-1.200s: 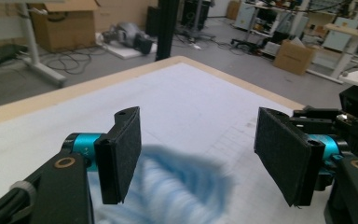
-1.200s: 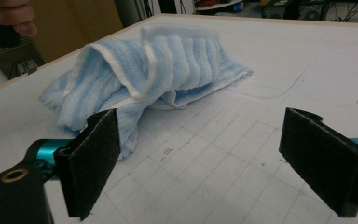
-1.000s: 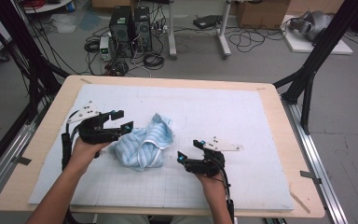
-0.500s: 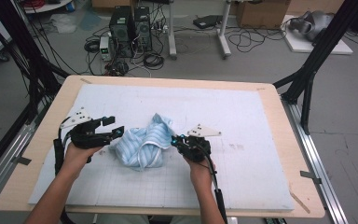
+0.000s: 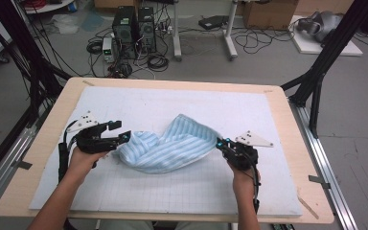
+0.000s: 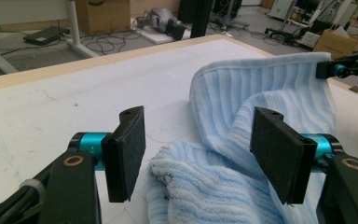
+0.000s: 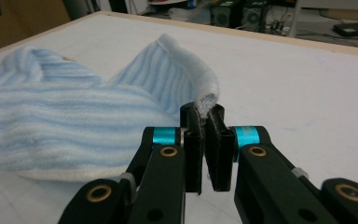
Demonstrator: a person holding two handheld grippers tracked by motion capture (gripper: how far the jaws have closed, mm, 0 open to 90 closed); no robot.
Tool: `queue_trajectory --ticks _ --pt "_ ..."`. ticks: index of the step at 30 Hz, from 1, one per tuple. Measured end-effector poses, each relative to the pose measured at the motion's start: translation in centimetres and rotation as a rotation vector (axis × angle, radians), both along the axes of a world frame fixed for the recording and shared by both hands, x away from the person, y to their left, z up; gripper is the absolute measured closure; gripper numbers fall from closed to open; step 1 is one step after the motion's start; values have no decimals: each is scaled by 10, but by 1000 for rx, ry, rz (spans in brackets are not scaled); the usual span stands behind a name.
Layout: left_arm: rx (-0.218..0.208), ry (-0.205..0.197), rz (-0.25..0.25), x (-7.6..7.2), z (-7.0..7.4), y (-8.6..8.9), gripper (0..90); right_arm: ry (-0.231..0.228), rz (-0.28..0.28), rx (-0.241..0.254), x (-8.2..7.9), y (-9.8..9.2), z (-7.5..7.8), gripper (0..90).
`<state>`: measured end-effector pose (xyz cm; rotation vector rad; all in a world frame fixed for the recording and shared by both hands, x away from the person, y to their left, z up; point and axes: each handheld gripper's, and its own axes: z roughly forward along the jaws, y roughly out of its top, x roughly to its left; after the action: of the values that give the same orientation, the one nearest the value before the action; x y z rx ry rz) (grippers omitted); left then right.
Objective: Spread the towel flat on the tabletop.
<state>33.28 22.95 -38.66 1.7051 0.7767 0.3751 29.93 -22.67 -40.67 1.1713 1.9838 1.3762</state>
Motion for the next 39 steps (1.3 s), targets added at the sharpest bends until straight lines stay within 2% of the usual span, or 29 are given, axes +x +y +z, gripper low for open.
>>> queue_trajectory --ticks 2,5,6,10,11,12,16,17,18,19,20,21,24,25,26,27,30,33,35,37,38,39 --pt "1 4 1 1 0 0 361 5 -53 -34 -1 -14 -1 864" --pt "7 9 1 1 -1 -1 361 10 -111 -34 -3 -27 -3 865" --pt "5 12 1 1 -2 -2 361 10 -111 -34 -3 -27 -3 865" --pt "11 17 -11 2 -3 -5 361 31 -235 -73 -2 -49 -7 865" --pt "11 19 -10 2 -3 -6 361 44 -301 -74 -1 -60 -8 865" --pt "12 19 -13 2 -4 -7 361 44 -301 -74 -1 -60 -8 865" --pt "14 26 -18 3 -6 -9 370 72 -395 -94 -1 -78 -12 858" --pt "13 30 -19 4 -7 -10 370 72 -395 -94 -1 -78 -12 858" --pt "17 34 -21 6 -8 -11 377 77 -405 -86 -3 -80 -13 815" --pt "18 40 -22 8 -10 -12 386 86 -426 -72 -4 -80 -13 722" --pt "20 46 -26 11 -11 -14 404 75 -427 -51 -8 -79 -13 630" --pt "17 54 -26 13 -13 -17 404 75 -427 -51 -8 -79 -13 630" --pt "19 80 -28 21 -18 -26 412 37 -426 -30 -14 -71 -8 524" --pt "29 83 -26 24 -20 -29 420 30 -402 -25 -15 -68 -7 506" --pt "30 95 -25 27 -21 -33 422 17 -350 -31 -15 -58 -5 461" --pt "27 108 -23 31 -24 -36 422 17 -350 -31 -15 -58 -5 461" --pt "54 152 -21 42 -32 -48 425 15 -296 -28 -16 -44 -4 423" --pt "111 205 -31 51 -42 -61 422 11 -257 -31 -16 -33 -4 411" --pt "142 217 -44 53 -45 -70 427 14 -217 -31 -14 -26 -6 408" --pt "179 232 -66 53 -49 -77 439 20 -207 -28 -13 -25 -7 405" --pt "231 240 -86 51 -52 -79 491 23 -199 -34 -12 -23 -8 403" --pt "267 243 -102 50 -53 -80 606 32 -192 -37 -11 -22 -10 403"
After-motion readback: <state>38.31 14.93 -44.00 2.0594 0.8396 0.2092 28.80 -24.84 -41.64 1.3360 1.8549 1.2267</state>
